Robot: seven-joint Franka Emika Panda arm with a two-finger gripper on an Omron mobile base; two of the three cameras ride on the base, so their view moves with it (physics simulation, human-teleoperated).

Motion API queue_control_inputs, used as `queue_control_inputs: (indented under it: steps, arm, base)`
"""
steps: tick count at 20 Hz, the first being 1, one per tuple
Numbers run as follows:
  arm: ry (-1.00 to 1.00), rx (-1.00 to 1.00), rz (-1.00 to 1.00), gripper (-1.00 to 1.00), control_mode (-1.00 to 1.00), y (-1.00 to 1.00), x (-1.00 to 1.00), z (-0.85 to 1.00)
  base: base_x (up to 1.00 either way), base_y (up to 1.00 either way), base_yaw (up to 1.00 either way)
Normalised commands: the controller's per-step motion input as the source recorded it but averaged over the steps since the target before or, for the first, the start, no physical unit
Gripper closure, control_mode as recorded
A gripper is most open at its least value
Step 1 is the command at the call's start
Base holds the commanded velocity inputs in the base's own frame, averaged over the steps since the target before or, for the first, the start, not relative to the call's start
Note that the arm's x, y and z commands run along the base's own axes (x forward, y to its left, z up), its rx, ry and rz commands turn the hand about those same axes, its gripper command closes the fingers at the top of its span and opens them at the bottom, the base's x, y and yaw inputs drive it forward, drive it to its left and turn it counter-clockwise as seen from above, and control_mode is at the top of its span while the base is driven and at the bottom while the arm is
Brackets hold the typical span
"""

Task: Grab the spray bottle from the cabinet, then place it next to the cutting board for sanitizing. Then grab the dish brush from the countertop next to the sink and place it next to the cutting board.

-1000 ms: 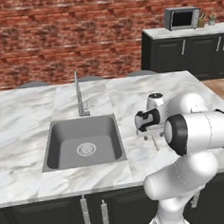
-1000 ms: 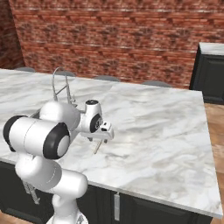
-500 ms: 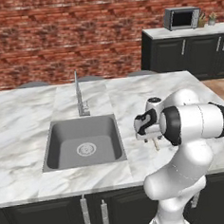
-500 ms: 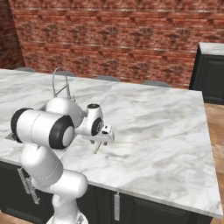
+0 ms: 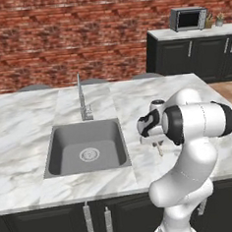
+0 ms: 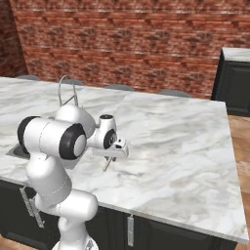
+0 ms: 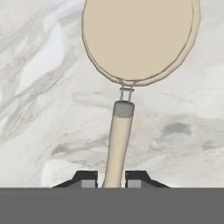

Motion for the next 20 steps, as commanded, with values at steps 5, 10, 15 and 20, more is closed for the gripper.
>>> queue_control_inputs:
  steps: [5, 10, 15, 20]
  arm:
    - [-0.01, 0.03, 0.00, 1.00, -1.00, 0.00, -0.34, 0.07]
    - [-0.19, 0.01, -0.02, 1.00, -1.00, 0.00, -0.63, 0.62]
    - [-0.43, 0.01, -0.02, 1.00, -1.00, 0.00, -0.51, 0.98]
    - [-0.55, 0.01, 0.00, 1.00, -1.00, 0.00, -0.39, 0.99]
  base:
    - [0.00, 0.00, 0.00]
    - [0.00, 0.00, 0.00]
    - [0.00, 0.00, 0.00]
    - [0.00, 0.00, 0.00]
